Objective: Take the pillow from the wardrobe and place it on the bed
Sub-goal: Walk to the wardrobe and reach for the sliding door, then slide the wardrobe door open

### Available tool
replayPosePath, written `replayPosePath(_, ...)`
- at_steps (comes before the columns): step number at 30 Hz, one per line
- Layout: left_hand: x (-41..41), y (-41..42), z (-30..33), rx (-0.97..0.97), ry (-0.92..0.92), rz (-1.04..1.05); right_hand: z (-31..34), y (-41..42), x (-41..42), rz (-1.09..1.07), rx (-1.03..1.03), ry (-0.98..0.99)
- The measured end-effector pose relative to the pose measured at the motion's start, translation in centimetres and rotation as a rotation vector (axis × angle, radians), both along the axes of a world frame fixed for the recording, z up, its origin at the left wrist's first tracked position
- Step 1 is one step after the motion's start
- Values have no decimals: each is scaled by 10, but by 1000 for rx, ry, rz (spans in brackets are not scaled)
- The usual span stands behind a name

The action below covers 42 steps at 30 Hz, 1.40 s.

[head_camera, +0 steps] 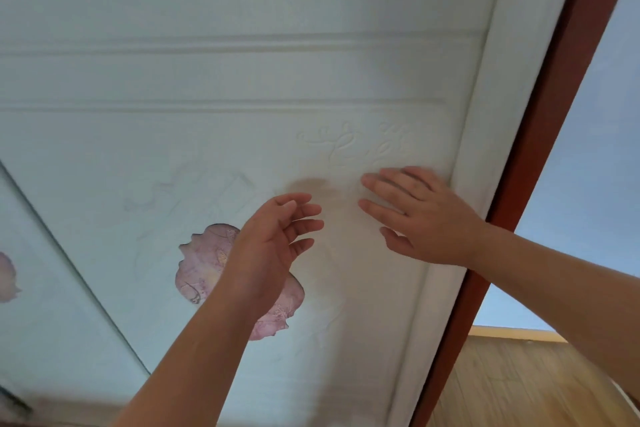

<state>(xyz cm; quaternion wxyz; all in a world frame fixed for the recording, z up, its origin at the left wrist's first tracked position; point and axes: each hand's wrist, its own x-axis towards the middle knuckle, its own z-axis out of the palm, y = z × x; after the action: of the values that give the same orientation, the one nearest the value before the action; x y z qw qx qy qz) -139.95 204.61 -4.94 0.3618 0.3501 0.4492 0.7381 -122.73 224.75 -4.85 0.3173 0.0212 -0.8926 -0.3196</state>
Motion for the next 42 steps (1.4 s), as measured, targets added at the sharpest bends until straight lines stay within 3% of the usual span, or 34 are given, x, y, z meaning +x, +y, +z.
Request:
replayPosePath(8, -53, -64, -8, 38, -88, 229, -13, -74, -102, 273, -373, 104)
replayPosePath(22, -145, -215, -14, -1, -107, 717, -33, -212, -281, 670, -788, -98)
replayPosePath(28, -212, -281, -14, -8, -75, 842, -41, -274, -365, 684, -1027, -173)
replayPosePath(36, -319, -379, -25, 59, -104, 946, -26, -375, -494, 642, -1684, -192)
replayPosePath(42, -379, -441, -26, 78, -127, 1003, -11, -422, -550, 708, -1845, -212)
